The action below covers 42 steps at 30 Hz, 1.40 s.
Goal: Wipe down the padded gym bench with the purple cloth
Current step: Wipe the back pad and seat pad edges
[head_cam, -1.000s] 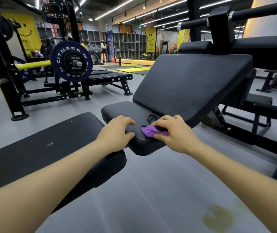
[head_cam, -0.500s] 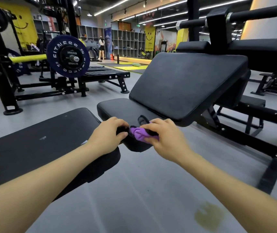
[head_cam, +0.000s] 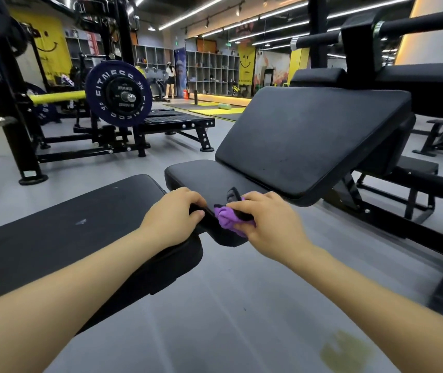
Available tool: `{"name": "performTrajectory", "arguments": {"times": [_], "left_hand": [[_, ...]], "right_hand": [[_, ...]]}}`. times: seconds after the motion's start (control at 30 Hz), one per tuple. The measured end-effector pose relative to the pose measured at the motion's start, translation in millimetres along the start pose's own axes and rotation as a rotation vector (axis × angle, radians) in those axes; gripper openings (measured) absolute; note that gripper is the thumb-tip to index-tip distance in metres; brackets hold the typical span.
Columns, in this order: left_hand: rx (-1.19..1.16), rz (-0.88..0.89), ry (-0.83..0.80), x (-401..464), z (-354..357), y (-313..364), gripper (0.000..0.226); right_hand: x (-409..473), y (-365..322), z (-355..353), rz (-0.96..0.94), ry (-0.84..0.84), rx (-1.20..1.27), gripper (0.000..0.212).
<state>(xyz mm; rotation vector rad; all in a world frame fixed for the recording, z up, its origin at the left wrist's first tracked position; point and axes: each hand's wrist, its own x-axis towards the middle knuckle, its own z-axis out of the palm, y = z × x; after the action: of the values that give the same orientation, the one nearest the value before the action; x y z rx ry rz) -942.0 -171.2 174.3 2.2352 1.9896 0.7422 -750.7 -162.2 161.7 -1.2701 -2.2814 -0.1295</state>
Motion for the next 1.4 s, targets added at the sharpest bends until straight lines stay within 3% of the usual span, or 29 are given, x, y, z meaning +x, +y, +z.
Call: {"name": "performTrajectory", "arguments": {"times": [0.27, 0.5, 0.8, 1.1, 1.3, 1.4], "left_hand": [[0.042, -0.129, -0.045, -7, -19, -30, 0.022], [0.179, -0.048, -0.066, -8, -20, -32, 0.025], [0.194, -0.046, -0.085, -8, -19, -33, 0.025], [0.207, -0.059, -0.111, -8, -21, -30, 0.027], [0.078, -0.130, -0.093, -13, -31, -33, 0.022], [0.062, -0.173, -0.030, -16, -43, -42, 0.023]], "right_hand": [[94, -31, 33, 0.046, -0.105, -0.072, 0.020], [31, -25, 0, -0.124, -0.187, -0.047, 0.031], [106, -35, 35, -0.019, -0.204, -0.080, 0.030], [42, -26, -14, -0.118, -0.256, -0.090, 0.029], [48, -36, -47, -0.015, -0.430, -0.078, 0.022], [64, -52, -44, 0.023, -0.303, 0.062, 0.025]]}}
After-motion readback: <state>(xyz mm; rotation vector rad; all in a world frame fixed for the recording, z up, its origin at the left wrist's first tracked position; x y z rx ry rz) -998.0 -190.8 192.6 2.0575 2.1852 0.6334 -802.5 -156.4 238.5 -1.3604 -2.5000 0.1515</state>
